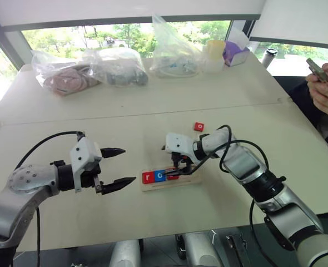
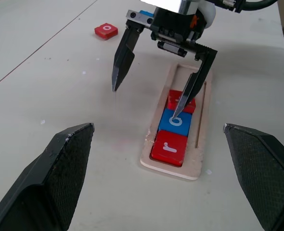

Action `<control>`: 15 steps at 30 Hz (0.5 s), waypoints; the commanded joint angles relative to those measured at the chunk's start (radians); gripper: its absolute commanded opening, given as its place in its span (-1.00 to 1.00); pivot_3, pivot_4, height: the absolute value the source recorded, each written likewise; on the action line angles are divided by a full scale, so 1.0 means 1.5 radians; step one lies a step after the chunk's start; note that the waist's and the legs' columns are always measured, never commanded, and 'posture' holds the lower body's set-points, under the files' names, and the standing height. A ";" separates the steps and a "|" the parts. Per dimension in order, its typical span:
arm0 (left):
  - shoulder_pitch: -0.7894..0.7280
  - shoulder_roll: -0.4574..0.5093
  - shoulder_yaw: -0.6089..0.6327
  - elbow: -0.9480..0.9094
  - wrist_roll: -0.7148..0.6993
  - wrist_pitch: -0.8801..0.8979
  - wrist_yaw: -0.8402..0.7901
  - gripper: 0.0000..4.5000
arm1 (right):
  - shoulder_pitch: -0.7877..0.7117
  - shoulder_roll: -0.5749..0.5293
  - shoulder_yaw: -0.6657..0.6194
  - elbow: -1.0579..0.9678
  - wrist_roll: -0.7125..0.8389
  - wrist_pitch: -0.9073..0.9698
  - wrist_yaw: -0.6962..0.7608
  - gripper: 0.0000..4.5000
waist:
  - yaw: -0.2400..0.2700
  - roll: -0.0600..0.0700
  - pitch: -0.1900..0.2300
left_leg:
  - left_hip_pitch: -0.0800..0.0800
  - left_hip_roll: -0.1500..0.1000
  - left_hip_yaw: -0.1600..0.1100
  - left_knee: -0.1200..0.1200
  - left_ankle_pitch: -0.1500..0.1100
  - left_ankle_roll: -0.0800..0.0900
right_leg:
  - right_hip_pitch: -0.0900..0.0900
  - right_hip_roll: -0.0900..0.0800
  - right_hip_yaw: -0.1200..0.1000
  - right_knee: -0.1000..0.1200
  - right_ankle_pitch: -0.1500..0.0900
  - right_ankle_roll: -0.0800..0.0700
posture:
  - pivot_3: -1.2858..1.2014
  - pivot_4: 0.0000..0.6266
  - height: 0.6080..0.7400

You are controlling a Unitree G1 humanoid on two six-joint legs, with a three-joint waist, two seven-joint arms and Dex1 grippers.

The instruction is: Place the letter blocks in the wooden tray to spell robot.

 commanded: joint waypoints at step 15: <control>0.000 -0.003 0.006 -0.015 0.000 -0.011 0.003 1.00 | 0.004 -0.069 -0.166 -0.098 0.080 0.106 -0.041 0.98 | 0.001 0.000 0.000 | 0.000 0.000 0.000 0.000 0.000 0.000 | 0.000 0.000 0.000 0.000 0.000 0.000 | 0.03 -0.52 1.00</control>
